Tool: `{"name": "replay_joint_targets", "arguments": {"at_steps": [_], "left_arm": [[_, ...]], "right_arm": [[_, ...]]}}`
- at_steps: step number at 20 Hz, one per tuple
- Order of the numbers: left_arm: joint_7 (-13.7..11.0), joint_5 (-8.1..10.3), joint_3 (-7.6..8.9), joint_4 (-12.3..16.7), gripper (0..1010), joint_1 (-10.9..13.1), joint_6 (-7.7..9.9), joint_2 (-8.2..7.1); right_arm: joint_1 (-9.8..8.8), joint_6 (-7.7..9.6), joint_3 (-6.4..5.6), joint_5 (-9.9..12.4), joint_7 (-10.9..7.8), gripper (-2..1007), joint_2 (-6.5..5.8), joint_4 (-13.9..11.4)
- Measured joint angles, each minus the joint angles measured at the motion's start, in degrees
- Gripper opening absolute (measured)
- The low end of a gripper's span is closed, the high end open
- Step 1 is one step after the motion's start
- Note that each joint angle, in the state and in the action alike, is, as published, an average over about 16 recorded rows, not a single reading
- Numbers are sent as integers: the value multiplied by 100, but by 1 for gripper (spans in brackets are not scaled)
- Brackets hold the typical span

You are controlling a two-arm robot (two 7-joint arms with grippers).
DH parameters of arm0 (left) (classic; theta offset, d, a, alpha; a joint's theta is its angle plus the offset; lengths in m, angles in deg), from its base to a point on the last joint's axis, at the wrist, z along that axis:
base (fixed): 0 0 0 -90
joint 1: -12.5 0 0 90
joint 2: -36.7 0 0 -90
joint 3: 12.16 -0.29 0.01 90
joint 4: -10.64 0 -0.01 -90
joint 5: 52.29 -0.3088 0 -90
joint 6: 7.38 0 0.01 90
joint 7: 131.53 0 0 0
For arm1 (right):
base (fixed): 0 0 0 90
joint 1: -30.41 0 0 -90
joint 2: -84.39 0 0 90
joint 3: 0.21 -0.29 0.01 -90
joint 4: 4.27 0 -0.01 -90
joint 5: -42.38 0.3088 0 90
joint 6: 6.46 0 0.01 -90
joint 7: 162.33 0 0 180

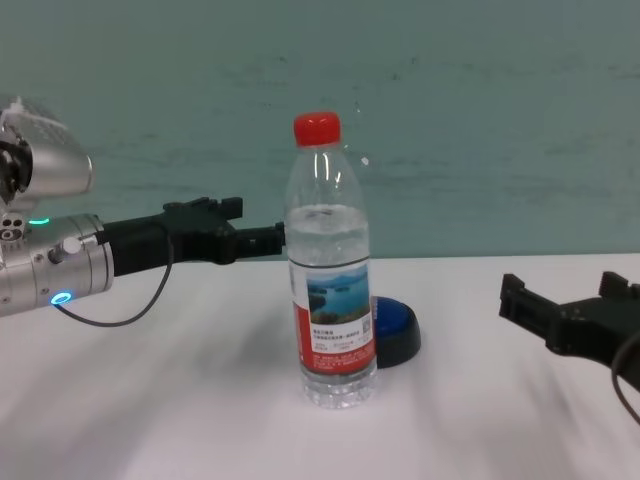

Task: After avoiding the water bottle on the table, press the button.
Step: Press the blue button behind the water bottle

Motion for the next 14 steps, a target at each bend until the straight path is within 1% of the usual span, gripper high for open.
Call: {"name": "replay_joint_targets", "arguments": {"at_steps": [7, 10, 14], "left_arm": [[21, -22, -65, 112, 1000, 40, 176, -55], [19, -17, -80, 93, 1000, 44, 209, -67], [-4, -7, -99, -4, 1000, 25, 204, -58]], "right_arm": [[0, 0, 0, 0, 0, 1003, 0, 0], [0, 0, 0, 0, 0, 1003, 0, 0], [0, 0, 0, 0, 0, 1003, 0, 0]]}}
